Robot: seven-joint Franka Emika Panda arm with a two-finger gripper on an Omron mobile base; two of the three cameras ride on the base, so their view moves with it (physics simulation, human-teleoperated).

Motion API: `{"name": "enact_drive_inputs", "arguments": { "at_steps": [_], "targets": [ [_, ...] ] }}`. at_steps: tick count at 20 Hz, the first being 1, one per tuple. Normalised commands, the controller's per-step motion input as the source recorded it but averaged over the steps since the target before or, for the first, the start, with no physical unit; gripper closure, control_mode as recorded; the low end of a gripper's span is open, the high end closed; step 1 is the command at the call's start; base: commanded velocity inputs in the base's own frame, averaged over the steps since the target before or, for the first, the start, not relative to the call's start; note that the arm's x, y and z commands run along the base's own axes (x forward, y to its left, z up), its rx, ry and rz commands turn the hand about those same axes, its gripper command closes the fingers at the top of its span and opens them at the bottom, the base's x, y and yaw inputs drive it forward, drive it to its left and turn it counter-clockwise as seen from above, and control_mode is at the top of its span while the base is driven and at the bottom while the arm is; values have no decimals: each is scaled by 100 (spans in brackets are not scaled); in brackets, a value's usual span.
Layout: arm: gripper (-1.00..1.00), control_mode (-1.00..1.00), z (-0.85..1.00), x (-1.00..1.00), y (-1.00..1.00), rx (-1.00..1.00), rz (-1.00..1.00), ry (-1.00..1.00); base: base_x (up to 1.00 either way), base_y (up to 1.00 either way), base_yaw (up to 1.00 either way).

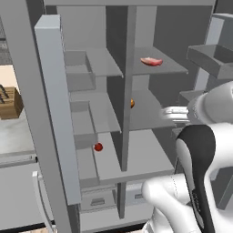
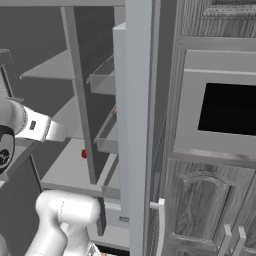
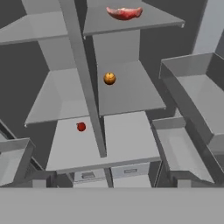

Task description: There's a steak in the fridge that needs to be moved to the freezer for freezing. Pick up the steak from the fridge, place it on any shelf in the freezer, and close the fridge and freezer doors when done.

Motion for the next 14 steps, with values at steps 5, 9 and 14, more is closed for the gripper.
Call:
{"name": "enact_drive_inputs", "arguments": {
  "at_steps": [5, 9, 14],
  "targets": [
    [-100, 100, 0, 0, 0, 0, 0, 0, -53, 63, 0],
    [-100, 100, 0, 0, 0, 0, 0, 0, -19, 12, 0],
    [-100, 100, 0, 0, 0, 0, 0, 0, -39, -29, 0]
  ]
}}
